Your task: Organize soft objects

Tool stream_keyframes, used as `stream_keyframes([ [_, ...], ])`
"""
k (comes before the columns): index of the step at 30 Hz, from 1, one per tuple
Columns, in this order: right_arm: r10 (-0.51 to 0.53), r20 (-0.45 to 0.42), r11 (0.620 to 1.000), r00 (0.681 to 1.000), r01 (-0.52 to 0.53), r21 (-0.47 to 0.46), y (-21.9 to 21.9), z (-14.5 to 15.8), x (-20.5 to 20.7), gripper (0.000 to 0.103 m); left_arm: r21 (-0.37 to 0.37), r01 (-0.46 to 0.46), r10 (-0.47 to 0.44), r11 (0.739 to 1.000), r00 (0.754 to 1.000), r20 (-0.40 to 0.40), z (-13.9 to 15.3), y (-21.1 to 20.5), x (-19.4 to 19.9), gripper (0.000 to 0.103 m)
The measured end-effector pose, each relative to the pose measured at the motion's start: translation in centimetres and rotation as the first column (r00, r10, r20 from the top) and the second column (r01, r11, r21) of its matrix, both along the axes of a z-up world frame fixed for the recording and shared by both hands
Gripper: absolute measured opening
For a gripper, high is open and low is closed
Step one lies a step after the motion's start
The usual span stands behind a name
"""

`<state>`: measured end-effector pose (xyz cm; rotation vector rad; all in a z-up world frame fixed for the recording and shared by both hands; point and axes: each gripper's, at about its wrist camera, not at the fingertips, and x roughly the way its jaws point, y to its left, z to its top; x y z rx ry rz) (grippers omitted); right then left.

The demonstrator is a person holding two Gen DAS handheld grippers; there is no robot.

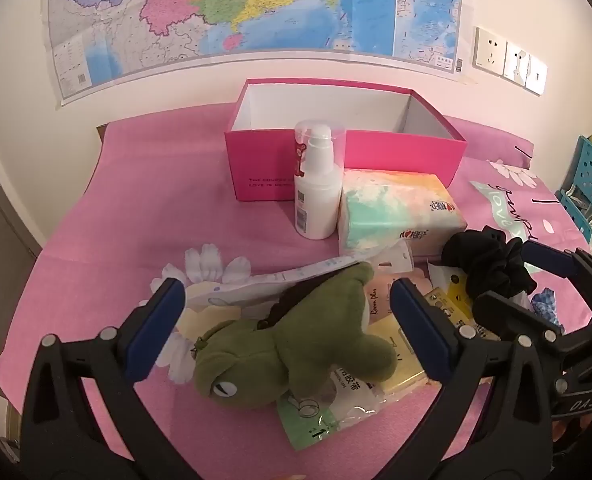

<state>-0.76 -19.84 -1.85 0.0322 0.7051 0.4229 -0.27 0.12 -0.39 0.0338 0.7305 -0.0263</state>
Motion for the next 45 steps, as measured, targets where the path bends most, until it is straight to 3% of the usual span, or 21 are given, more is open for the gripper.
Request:
stream_keyframes([
  [12, 0.009, -0.011, 1.0, 1.0, -0.009, 0.013, 0.7, 0.0, 0.7, 0.103, -0.021, 0.007, -0.007, 1.0, 1.0, 0.004, -0.1, 0.9, -0.1, 0.102],
  [21, 0.097, -0.013, 0.995, 0.995, -0.096, 0.042, 1.3, -0.2, 1.4, 0.1, -0.083, 0.01, -0.009, 0.997, 1.0, 0.008, -0.2, 5.0, -0.2, 0.102],
  [24, 0.14, 0.03, 0.99, 0.99, -0.141, 0.004, 2.4, -0.2, 2.0, 0.093, -0.12, 0.03, -0.03, 0.992, 1.0, -0.004, -0.6, 6.4, -0.1, 0.102],
  [25, 0.153, -0.003, 0.988, 0.988, -0.153, -0.027, 2.8, -0.5, 2.5, 0.088, -0.129, 0.039, -0.04, 0.991, 0.999, -0.005, -0.7, 6.7, -0.1, 0.102],
  [32, 0.236, -0.013, 0.971, 0.972, -0.236, 0.032, 5.0, -1.1, 4.4, 0.053, -0.185, 0.123, -0.134, 0.975, 0.99, -0.047, -2.0, 7.8, 1.0, 0.078],
  [36, 0.265, -0.029, 0.963, 0.964, -0.264, 0.046, 5.4, -1.3, 5.1, 0.048, -0.204, 0.181, -0.195, 0.962, 0.979, -0.053, -2.6, 7.7, 1.9, 0.072],
  [37, 0.271, -0.024, 0.962, 0.962, -0.27, 0.038, 5.6, -1.1, 5.1, 0.047, -0.213, 0.2, -0.216, 0.956, 0.975, -0.058, -2.7, 7.6, 2.3, 0.066],
  [41, 0.313, -0.016, 0.95, 0.95, -0.312, 0.034, 6.2, -0.7, 4.9, 0.03, -0.222, 0.219, -0.242, 0.95, 0.967, -0.083, -3.1, 7.7, 3.7, 0.054],
  [45, 0.322, -0.024, 0.946, 0.946, -0.321, 0.036, 6.3, -1.1, 5.6, 0.022, -0.23, 0.223, -0.25, 0.947, 0.964, -0.095, -3.2, 8.1, 3.8, 0.052],
])
